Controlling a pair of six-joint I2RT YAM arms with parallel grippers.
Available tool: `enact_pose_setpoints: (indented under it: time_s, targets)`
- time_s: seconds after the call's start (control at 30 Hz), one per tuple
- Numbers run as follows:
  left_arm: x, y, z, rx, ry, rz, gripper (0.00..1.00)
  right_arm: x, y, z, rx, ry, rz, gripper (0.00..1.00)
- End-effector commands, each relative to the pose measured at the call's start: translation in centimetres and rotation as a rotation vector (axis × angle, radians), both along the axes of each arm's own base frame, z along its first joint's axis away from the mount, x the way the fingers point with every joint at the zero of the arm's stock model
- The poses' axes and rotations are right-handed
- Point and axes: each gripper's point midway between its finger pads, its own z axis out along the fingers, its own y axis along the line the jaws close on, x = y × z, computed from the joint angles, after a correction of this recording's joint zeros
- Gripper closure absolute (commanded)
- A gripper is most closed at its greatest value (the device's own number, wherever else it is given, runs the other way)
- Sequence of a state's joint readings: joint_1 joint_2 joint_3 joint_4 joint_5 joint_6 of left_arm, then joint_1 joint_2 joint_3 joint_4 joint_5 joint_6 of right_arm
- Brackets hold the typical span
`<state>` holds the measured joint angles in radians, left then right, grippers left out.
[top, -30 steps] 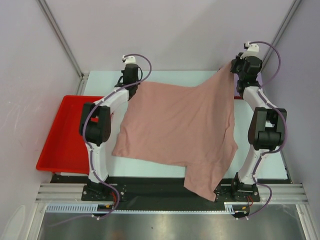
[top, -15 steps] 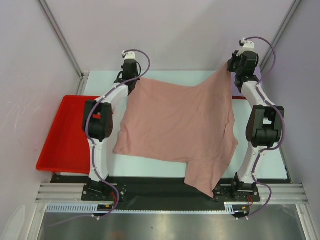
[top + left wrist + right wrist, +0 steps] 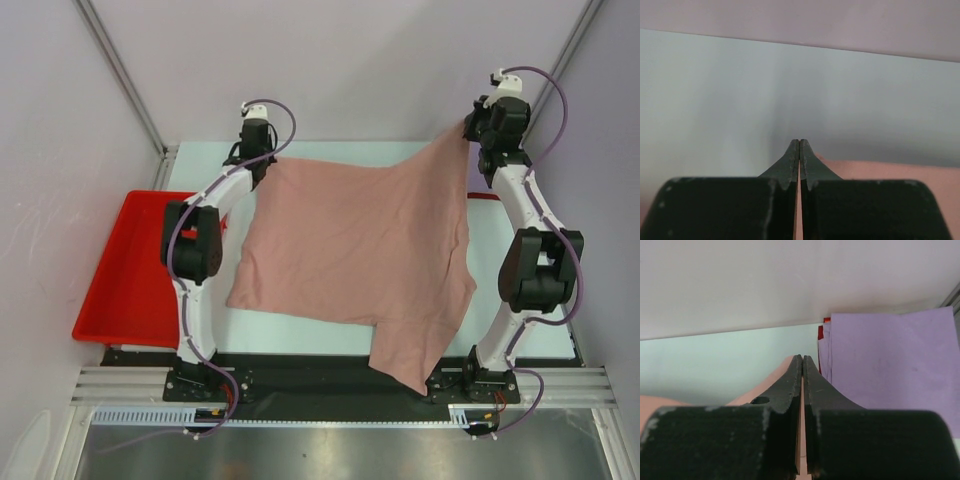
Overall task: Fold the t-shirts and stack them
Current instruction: Flatten the tshirt out
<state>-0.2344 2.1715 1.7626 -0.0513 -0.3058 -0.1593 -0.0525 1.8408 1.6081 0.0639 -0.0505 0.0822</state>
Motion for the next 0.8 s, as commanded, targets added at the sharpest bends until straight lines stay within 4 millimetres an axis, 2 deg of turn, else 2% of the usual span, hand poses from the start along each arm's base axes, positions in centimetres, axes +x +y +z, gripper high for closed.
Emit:
enact_pose_setpoints:
  time_s: [0.0, 0.1, 0.2, 0.27, 0.33, 0.4, 0.43, 0.47, 0.57, 0.6, 0.77]
  targets:
    - [0.0, 0.9, 6.2, -0.031, -0.109, 0.0, 1.0, -0.8, 0.0, 3.1, 0.001, -0.064, 0.001, 1.0]
    - [0.0, 1.5, 6.2, -0.043, -0.103, 0.01, 1.0, -1.0, 0.3, 2.8, 0.01, -0.045, 0.006, 1.0]
    - [-0.4, 1.7, 6.3, -0.048, -0.082, 0.01, 1.0, -2.1, 0.7, 2.9, 0.025, -0.025, 0.004, 1.0]
    - [-0.8, 1.6, 6.4, -0.046, -0.07, -0.004, 1.0, -3.0, 1.1, 3.6, 0.041, -0.029, -0.003, 1.0]
    - [-1.3, 1.7, 6.3, -0.044, -0.047, 0.001, 1.0, -4.2, 1.6, 2.1, 0.056, 0.044, -0.003, 1.0]
    - [-1.7, 1.7, 6.0, -0.047, -0.029, -0.001, 1.0, -5.2, 1.9, 2.6, 0.062, 0.052, -0.011, 1.0]
    - [-2.0, 1.7, 5.7, -0.045, -0.012, -0.002, 1.0, -5.7, 2.0, 1.8, 0.06, 0.081, -0.014, 1.0]
    - [-2.3, 1.7, 5.7, -0.048, -0.007, -0.005, 1.0, -6.4, 2.2, 2.5, 0.059, 0.072, -0.014, 1.0]
    - [-3.0, 1.7, 5.3, -0.049, 0.016, -0.009, 1.0, -7.9, 1.8, 2.0, 0.069, 0.104, -0.05, 1.0]
    - [-3.2, 1.6, 5.2, -0.051, 0.024, -0.012, 1.0, -8.7, 1.8, 2.8, 0.075, 0.095, -0.054, 1.0]
    - [-5.1, 2.6, 3.8, -0.034, 0.106, 0.031, 1.0, -12.2, 1.7, 1.9, 0.093, 0.166, -0.073, 1.0]
